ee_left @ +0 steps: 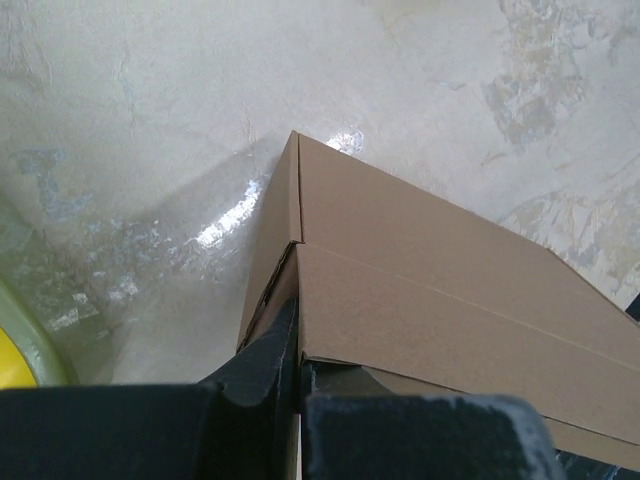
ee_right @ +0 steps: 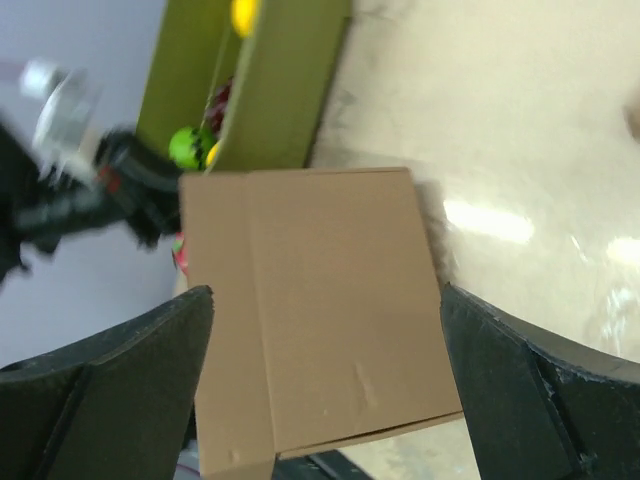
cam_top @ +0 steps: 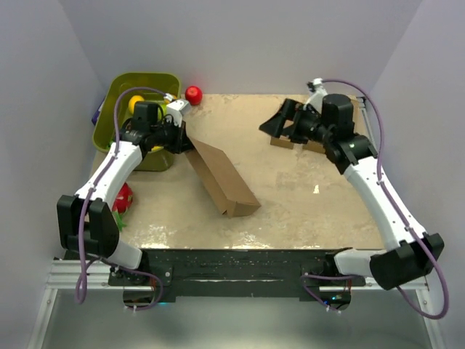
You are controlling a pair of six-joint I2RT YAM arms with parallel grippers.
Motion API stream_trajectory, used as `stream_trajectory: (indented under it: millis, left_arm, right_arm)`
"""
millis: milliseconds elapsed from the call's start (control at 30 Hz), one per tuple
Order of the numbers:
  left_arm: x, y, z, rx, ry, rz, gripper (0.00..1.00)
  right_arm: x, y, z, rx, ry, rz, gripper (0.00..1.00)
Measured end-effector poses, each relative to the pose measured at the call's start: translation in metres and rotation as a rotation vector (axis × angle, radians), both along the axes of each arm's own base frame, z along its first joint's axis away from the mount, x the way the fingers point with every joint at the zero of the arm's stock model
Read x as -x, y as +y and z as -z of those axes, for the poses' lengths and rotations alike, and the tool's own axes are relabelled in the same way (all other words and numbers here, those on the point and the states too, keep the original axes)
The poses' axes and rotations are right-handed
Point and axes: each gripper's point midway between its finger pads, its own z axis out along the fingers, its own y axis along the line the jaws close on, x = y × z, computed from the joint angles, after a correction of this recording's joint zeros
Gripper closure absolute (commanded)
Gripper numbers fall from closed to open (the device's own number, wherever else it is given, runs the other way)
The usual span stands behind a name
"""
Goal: Fold the paper box
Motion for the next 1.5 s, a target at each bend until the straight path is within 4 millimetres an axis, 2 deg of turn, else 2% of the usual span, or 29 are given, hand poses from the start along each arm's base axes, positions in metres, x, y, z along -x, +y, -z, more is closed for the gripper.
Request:
stream_trajectory:
  millis: [100, 167, 333, 400, 533, 667, 767, 800, 967, 1033, 1067, 1167, 1233, 1267, 1300, 1400, 1500]
  left_arm:
    - [-0.006, -0.002, -0.005, 0.002, 0.012, -0.009, 1.0]
    - [-0.008, -0.002, -0.006, 0.002, 0.019, -0.016, 1.0]
    - [-0.006, -0.001, -0.003, 0.0, 0.056, -0.038, 1.0]
    - [-0.005, -0.001, -0.001, 0.001, 0.069, -0.043, 1.0]
    - [-0.009, -0.006, -0.002, 0.005, 0.078, -0.045, 1.0]
    - [-0.012, -0.01, -0.002, 0.001, 0.081, -0.044, 1.0]
    - [-0.013, -0.012, -0.003, -0.005, 0.08, -0.045, 1.0]
    - [-0.013, -0.012, -0.003, -0.006, 0.081, -0.046, 1.0]
    - [-0.012, -0.013, -0.003, -0.012, 0.085, -0.053, 1.0]
    - [-0.011, -0.013, -0.003, -0.015, 0.088, -0.053, 1.0]
    - [-0.011, -0.014, -0.003, -0.015, 0.087, -0.054, 1.0]
    - [-0.011, -0.015, -0.003, -0.016, 0.089, -0.051, 1.0]
    - [-0.01, -0.015, -0.003, -0.017, 0.091, -0.051, 0.99]
    - [-0.01, -0.015, -0.004, -0.017, 0.092, -0.051, 0.95]
    - [-0.01, -0.015, -0.004, -0.015, 0.094, -0.053, 0.93]
    - [-0.01, -0.015, -0.004, -0.012, 0.099, -0.063, 0.78]
    - [-0.011, -0.017, -0.007, 0.009, 0.102, -0.067, 0.58]
  right_arm:
    - [0.026, 0.038, -0.022, 0.105, -0.146, -0.131, 0.01]
    - [0.035, 0.058, -0.02, 0.173, -0.192, -0.192, 0.01]
    - [0.054, 0.099, 0.012, 0.41, -0.219, -0.267, 0.01]
    - [0.067, 0.117, 0.023, 0.483, -0.233, -0.304, 0.01]
    - [0.096, 0.141, 0.037, 0.6, -0.264, -0.355, 0.01]
    - [0.115, 0.162, 0.042, 0.665, -0.297, -0.386, 0.02]
    - [0.117, 0.168, 0.046, 0.713, -0.301, -0.374, 0.1]
    - [0.115, 0.17, 0.047, 0.726, -0.3, -0.367, 0.21]
    - [0.104, 0.163, 0.069, 0.83, -0.259, -0.319, 0.4]
    - [0.102, 0.16, 0.076, 0.861, -0.245, -0.309, 0.51]
    - [0.102, 0.158, 0.077, 0.87, -0.241, -0.309, 0.61]
    - [0.102, 0.156, 0.079, 0.875, -0.232, -0.306, 0.75]
    - [0.101, 0.155, 0.08, 0.87, -0.223, -0.305, 0.79]
    - [0.1, 0.154, 0.08, 0.868, -0.218, -0.304, 0.85]
    - [0.099, 0.153, 0.081, 0.862, -0.211, -0.307, 0.87]
    - [0.093, 0.148, 0.083, 0.838, -0.187, -0.31, 0.94]
    - [0.087, 0.137, 0.081, 0.802, -0.164, -0.308, 0.97]
